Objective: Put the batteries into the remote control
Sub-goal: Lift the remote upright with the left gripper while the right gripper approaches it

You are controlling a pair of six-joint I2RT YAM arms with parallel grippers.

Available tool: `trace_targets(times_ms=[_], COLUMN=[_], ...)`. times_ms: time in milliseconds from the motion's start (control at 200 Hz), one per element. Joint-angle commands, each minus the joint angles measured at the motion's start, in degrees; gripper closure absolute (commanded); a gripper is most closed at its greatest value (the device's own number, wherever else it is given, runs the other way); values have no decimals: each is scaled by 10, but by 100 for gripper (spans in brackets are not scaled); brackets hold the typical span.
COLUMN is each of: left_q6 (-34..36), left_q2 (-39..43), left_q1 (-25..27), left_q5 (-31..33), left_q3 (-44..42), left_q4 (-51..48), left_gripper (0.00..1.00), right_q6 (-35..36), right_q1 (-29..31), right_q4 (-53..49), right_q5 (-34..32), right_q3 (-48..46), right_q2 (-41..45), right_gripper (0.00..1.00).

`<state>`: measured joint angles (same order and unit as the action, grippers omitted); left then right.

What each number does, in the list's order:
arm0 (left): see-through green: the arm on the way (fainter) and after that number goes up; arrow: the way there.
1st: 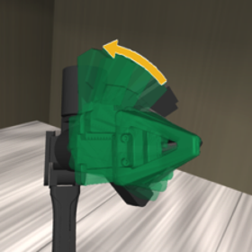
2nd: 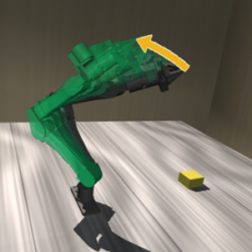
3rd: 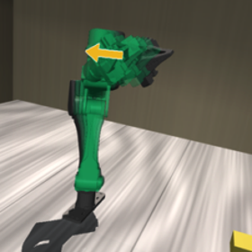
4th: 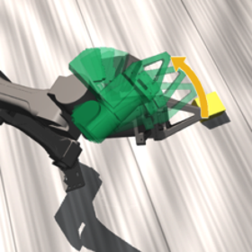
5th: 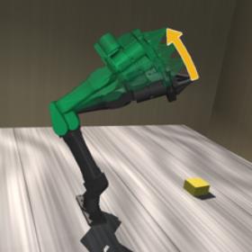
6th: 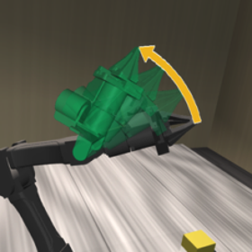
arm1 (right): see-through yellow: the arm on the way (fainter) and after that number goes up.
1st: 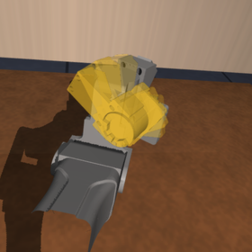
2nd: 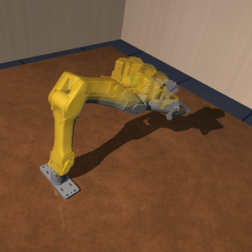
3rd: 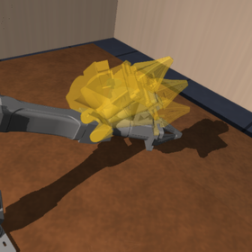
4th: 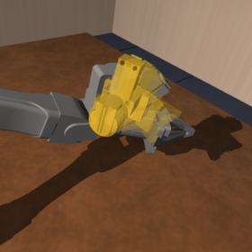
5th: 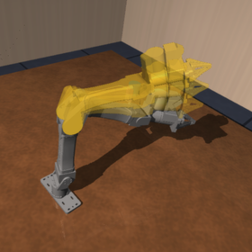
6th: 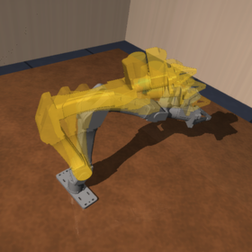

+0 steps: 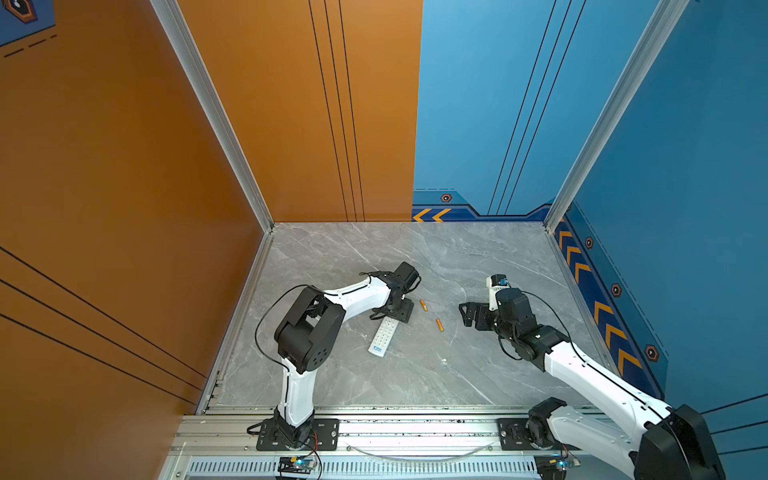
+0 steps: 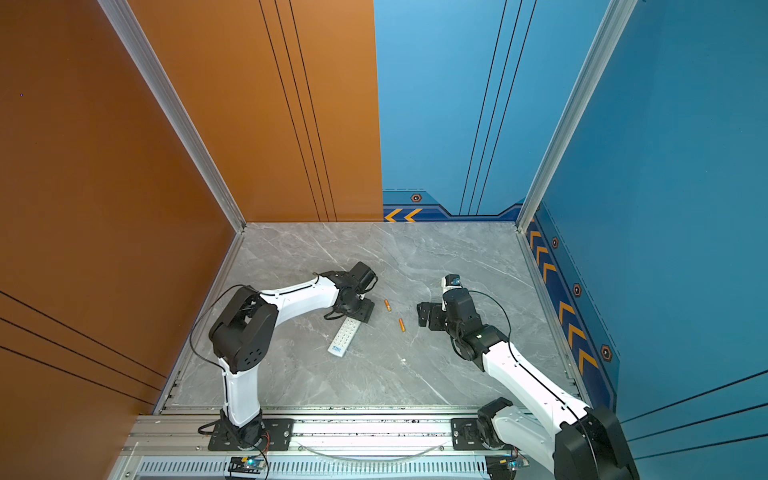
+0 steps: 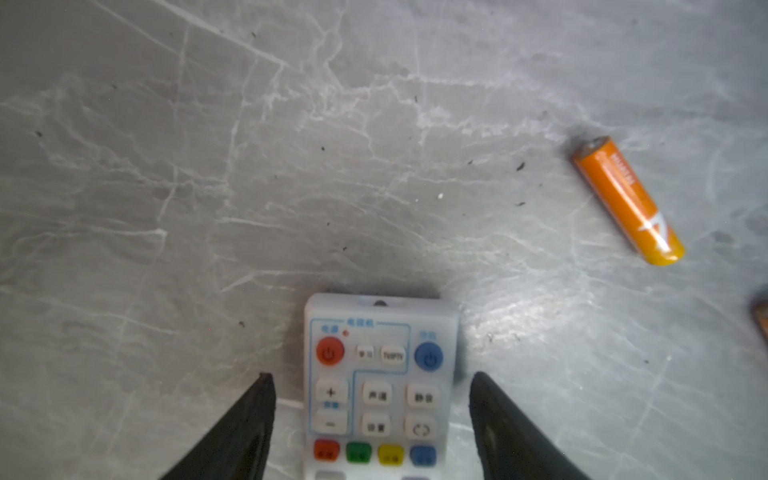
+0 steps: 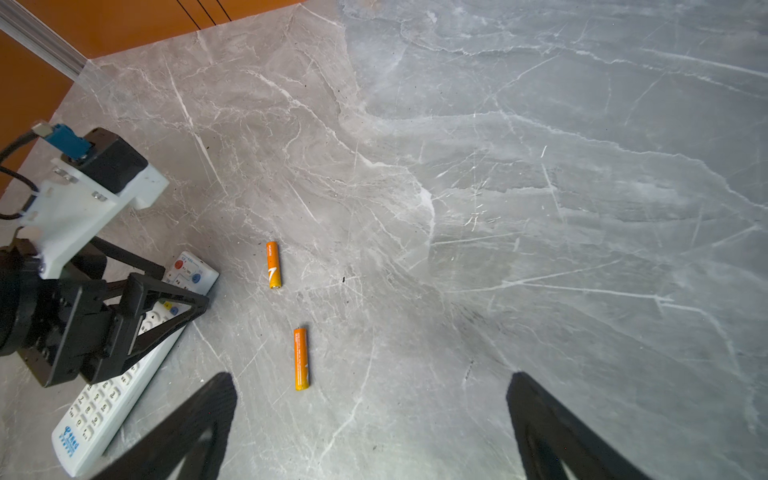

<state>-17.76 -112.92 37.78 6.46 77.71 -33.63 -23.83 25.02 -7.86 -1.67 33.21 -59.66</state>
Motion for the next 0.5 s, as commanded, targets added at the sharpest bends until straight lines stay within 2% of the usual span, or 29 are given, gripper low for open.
trace_targets(times_ms=[0, 180, 491], left_q6=[8, 7, 2], left_q2=[-14, -29, -15], left_q1=[-4, -6, -8], left_q5=[-2, -6, -9], left_q3=[17, 21, 24], left_q4=[-22, -22, -22], left_gripper=[28, 34, 60], right_q6=[11, 13, 12], right_q1=[-6, -15, -19], right_q4=[5, 5, 1], right_q5=[1, 8, 16], right_q3=[-7, -7, -1], right_q2=[10, 10, 11], right_gripper=[0, 0, 0])
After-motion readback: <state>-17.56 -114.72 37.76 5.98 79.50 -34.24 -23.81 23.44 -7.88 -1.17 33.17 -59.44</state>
